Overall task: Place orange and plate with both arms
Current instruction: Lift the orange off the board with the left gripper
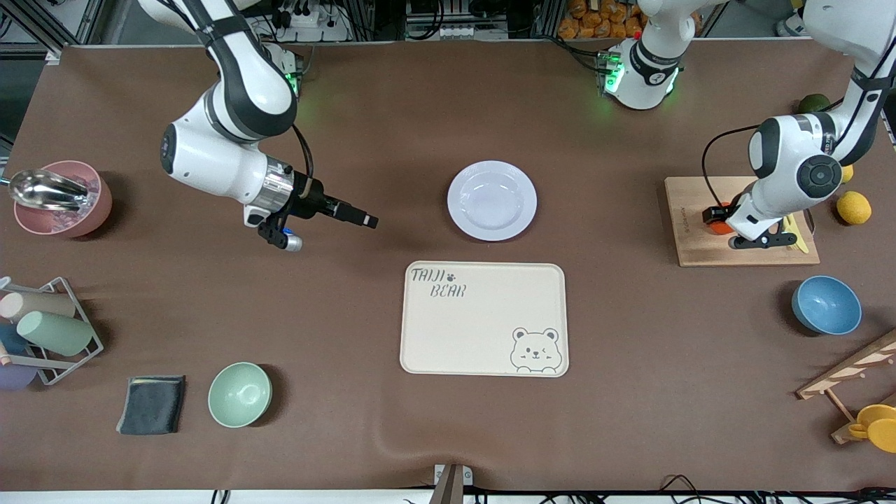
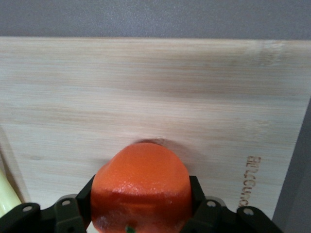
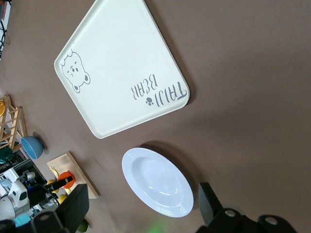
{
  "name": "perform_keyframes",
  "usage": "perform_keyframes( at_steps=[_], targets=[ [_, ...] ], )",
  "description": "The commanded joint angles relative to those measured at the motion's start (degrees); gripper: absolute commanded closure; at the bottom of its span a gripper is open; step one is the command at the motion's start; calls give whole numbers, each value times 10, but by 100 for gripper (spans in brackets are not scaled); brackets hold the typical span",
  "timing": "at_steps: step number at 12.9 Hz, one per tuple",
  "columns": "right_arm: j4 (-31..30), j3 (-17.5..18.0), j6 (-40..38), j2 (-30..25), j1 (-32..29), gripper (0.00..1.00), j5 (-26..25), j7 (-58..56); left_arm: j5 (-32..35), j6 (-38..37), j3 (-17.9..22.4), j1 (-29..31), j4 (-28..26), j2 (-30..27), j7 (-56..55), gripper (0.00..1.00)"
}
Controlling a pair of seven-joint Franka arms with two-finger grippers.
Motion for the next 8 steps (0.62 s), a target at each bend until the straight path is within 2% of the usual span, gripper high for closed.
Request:
perform_keyframes(
  at_steps=[1,5,8],
  targets=[
    [-11,-4,12,-7,10,0,17,-6,7,7,-15,5,-9,-32,-7,100],
    [-13,-4,13,-7,10,0,17,-15,5,-17,-41,5,-1,-75,-12,100],
    [-17,-4,20,-7,11,0,17,-21,-30,-102,-79,5,47,-97,-10,100]
  ],
)
